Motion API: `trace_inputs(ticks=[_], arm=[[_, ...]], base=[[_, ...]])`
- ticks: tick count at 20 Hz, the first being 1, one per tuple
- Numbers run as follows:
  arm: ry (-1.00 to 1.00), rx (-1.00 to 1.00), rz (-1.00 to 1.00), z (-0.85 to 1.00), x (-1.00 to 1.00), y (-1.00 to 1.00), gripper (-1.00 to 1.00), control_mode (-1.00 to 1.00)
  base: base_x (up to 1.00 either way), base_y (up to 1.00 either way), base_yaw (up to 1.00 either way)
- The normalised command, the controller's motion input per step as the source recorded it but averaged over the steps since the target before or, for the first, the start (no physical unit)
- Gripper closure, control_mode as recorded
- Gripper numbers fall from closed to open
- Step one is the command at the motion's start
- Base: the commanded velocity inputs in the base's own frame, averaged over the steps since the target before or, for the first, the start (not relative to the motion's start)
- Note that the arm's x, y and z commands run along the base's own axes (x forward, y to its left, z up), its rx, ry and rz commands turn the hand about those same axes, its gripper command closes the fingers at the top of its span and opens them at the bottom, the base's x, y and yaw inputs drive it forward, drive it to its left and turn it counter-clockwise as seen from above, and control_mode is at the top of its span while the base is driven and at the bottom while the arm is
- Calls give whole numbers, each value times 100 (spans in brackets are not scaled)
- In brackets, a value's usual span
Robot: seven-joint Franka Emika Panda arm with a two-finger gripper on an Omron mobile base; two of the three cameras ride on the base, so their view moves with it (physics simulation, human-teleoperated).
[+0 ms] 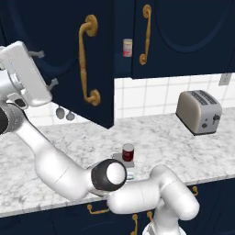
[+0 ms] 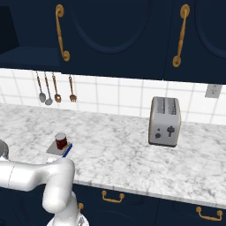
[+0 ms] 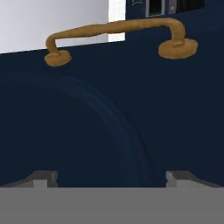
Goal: Pick the canned food and place it on the digital scale for weighing, and close the cabinet.
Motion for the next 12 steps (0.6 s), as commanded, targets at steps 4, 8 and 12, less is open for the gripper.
trace_inputs(ticks=[4, 8, 12], arm=[[40, 18, 20, -17, 96, -100, -100, -100], [55, 16, 21, -90, 96, -100, -100, -100], [43, 8, 29, -100, 100, -100, -100, -100]], base=[[0, 0, 0], [0, 0, 0], [0, 0, 0]])
